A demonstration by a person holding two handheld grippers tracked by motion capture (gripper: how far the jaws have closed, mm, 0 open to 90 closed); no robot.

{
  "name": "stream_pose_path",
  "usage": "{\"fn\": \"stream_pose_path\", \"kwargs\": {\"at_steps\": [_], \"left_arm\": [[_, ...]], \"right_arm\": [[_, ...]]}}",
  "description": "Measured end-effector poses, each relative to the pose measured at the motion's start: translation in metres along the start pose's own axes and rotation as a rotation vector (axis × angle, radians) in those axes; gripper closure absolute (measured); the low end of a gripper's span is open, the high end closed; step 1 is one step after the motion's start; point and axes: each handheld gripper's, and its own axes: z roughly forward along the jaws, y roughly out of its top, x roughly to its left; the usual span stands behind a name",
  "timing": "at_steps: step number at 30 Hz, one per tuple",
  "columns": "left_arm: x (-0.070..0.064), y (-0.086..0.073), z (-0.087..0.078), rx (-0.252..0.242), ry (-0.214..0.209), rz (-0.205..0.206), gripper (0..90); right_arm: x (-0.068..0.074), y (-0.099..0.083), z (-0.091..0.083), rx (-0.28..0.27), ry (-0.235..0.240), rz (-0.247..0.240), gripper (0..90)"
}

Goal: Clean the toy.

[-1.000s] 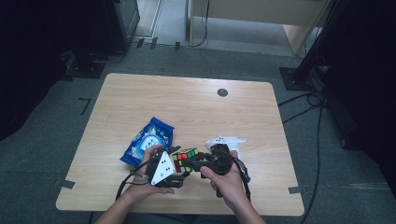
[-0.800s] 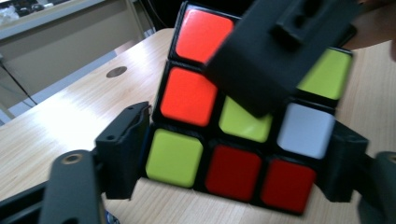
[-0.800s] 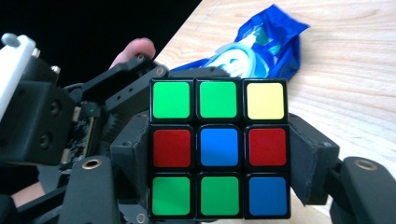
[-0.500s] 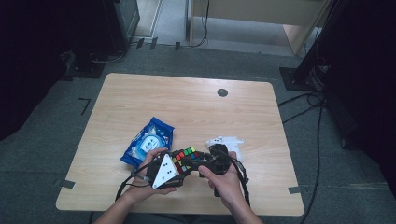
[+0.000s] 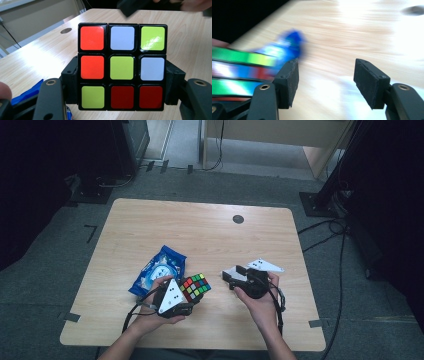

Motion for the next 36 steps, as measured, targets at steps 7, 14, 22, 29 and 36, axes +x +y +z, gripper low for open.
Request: {"fn": "stream_pose_path", "kwargs": {"at_steps": [7,14,22,29,36], "left_arm": [[0.0,0.0,0.001,0.004,-0.008,-0.007,33.8],[0.002,0.0,-0.001,0.001,-0.017,-0.022,33.8],[0.007,0.001,-0.003,-0.01,-0.025,-0.059,33.8],[0.006,0.001,-0.002,-0.004,-0.031,-0.058,33.8],[0.003,0.001,0.001,0.0,-0.04,-0.056,33.8]], "right_arm": [[-0.032,-0.03,0.034,0.125,-0.192,-0.063,34.8],[-0.033,-0.038,0.048,0.206,-0.225,-0.068,36.2],[-0.035,-0.041,0.045,0.191,-0.249,-0.051,71.2],[-0.025,-0.03,0.029,0.081,-0.123,-0.037,87.1],[0.037,-0.001,-0.01,-0.131,0.169,-0.078,87.2]]}}
